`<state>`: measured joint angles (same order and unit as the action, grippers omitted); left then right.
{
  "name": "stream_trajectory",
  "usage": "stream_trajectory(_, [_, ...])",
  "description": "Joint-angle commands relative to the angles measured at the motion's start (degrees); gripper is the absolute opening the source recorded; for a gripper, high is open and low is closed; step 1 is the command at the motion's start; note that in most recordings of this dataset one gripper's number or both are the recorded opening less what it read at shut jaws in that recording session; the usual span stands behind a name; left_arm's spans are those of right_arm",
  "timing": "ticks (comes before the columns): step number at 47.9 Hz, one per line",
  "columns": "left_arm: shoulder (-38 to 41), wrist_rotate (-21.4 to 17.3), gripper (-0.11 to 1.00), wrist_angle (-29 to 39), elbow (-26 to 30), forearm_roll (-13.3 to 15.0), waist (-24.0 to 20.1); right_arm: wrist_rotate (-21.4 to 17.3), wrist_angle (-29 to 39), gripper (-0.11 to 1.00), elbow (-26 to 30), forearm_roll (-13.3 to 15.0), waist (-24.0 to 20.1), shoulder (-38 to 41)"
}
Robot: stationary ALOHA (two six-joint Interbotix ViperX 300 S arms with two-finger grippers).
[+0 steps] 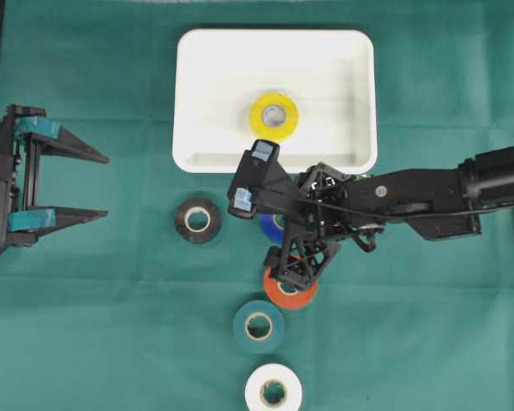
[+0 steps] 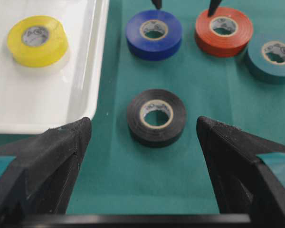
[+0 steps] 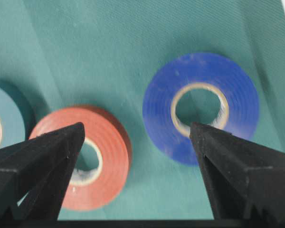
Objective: Pick up the tape from a random location and place it into the white case.
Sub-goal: 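Lower the right gripper into the blue roll and close on its rim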
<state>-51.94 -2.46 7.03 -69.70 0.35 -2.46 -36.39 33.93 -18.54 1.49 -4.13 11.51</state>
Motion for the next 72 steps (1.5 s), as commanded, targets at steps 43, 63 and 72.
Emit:
stream_trajectory(43, [0.4, 0.2, 0.91, -0.5, 0.6, 0.1, -0.2, -0.2, -4.7, 0.89, 1.1, 0.1, 1.9, 5.5])
stream_trajectory(63, [0.4, 0.2, 0.91, -0.5, 0.6, 0.1, -0.2, 0.0, -4.9, 0.34, 0.7, 2.1, 1.8, 5.6])
stream_trajectory(72, [0.4, 0.2, 0.91, -0.4, 0.6, 0.1, -0.2, 0.0, -5.0, 0.34, 0.7, 2.5, 1.7, 5.5])
